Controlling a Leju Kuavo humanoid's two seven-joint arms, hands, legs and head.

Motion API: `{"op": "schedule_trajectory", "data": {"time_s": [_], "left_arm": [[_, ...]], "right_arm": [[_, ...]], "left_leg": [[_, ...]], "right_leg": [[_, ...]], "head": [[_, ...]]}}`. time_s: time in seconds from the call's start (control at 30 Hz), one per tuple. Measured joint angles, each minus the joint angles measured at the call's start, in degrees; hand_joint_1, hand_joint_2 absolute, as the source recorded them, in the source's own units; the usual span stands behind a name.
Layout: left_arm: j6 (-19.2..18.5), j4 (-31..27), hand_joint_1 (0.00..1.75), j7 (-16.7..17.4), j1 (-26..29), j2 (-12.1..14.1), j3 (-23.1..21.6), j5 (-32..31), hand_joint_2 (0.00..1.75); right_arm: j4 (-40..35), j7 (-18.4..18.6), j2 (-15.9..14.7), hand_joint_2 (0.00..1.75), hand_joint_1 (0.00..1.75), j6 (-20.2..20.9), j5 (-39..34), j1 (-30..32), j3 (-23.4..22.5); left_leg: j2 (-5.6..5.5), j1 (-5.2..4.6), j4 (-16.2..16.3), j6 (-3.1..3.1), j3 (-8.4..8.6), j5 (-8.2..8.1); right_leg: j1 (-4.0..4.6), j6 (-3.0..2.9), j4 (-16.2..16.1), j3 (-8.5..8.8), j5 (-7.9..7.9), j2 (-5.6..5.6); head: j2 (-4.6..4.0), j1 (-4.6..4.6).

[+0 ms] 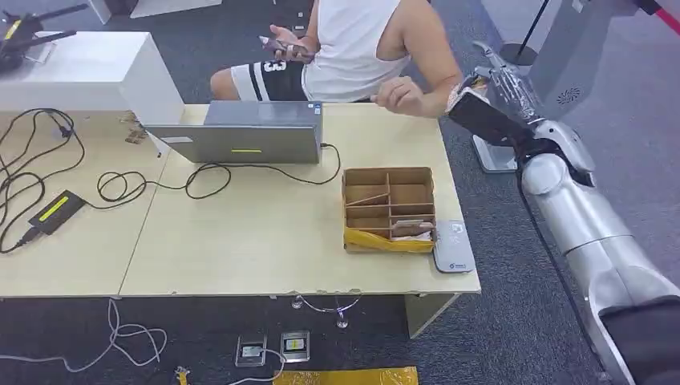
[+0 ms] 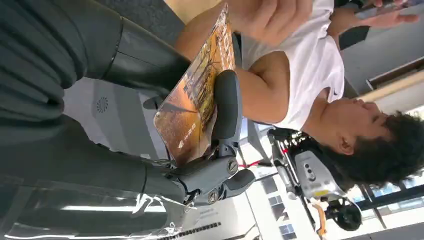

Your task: Pass the card to the sensor for recognition and then transmit it.

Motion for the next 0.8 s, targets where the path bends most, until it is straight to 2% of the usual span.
{"op": "schedule_trajectory", "data": {"time_s": [0.1,0.3,0.5,0.8], "left_arm": [[0.4,0.0,0.0,0.0,0.0,0.0,0.0,0.4,0.0],[0.8,0.0,0.0,0.0,0.3,-0.2,0.0,1.1,0.0],[1.2,0.0,0.0,-0.4,1.2,-0.5,0.0,1.9,0.0],[1.2,0.0,0.0,-0.4,0.9,-0.5,0.0,1.6,0.0]], "right_arm": [[0.0,-0.6,0.0,1.75,1.75,1.1,-1.4,0.0,-0.1],[-0.1,-2.4,-0.6,1.75,1.75,6.6,-7.3,0.0,-1.3],[-2.5,-1.6,-3.8,1.75,1.75,11.6,-13.3,3.0,-5.1],[-7.6,1.1,-6.5,1.75,1.75,12.9,-15.3,11.3,-9.3]], "left_leg": [[0.0,0.0,0.0,0.0,0.01,0.0],[0.01,0.0,0.0,0.0,0.02,0.0],[0.04,-0.01,0.0,-0.02,0.01,-0.05],[0.04,0.02,0.0,-0.02,0.02,-0.05]], "right_leg": [[0.0,0.0,0.0,0.0,0.0,0.0],[0.0,0.0,0.0,-0.03,0.0,0.01],[-0.01,0.0,0.0,-0.02,0.0,0.04],[0.02,0.0,0.0,-0.04,0.0,0.07]], "head": [[0.0,0.0],[0.0,0.0],[0.0,0.0],[0.0,-0.02]]}}
